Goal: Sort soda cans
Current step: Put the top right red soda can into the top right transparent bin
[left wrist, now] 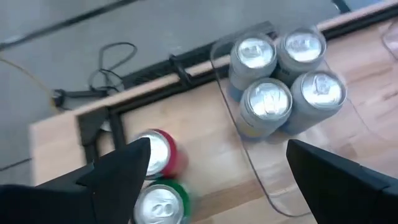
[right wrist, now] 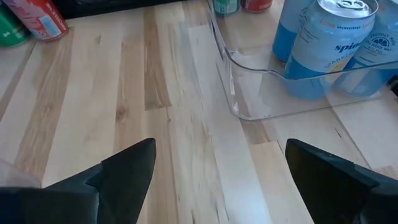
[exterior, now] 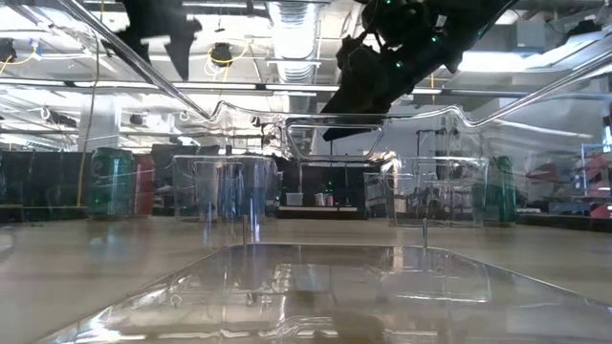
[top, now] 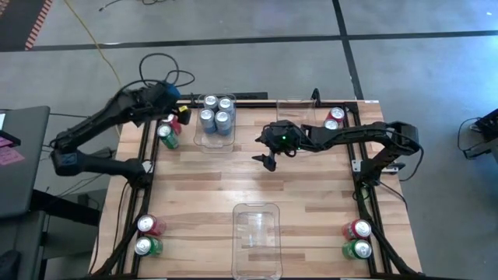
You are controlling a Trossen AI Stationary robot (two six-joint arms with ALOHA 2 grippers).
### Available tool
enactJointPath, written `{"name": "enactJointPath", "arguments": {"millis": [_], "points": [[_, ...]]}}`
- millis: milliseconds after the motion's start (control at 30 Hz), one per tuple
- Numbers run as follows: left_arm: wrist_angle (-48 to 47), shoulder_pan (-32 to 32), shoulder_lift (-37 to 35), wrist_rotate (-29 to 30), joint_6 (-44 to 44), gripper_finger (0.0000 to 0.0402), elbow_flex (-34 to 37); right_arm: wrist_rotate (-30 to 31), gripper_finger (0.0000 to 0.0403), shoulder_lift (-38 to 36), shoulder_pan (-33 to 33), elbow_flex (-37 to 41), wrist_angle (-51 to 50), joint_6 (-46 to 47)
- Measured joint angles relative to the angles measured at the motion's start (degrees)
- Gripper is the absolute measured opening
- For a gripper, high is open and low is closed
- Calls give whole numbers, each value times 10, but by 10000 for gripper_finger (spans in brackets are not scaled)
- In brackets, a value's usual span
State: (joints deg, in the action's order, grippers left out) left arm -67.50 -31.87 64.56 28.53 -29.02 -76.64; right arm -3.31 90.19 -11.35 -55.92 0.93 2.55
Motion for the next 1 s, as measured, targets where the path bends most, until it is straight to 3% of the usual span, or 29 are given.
{"name": "enactJointPath", "arguments": {"millis": [233, 567, 700, 1000], "points": [[-163, 3, 100, 29, -47, 373, -121, 0, 376, 0, 1, 0, -3, 0], [-207, -41, 197, 50, -58, 373, -130, 0, 376, 0, 16, 0, -6, 0], [-161, -69, 193, 37, -31, 373, -100, 0, 376, 0, 21, 0, -7, 0], [-38, -160, 138, -10, 11, 373, 65, 1, 376, 0, 23, 0, -15, 0]]}}
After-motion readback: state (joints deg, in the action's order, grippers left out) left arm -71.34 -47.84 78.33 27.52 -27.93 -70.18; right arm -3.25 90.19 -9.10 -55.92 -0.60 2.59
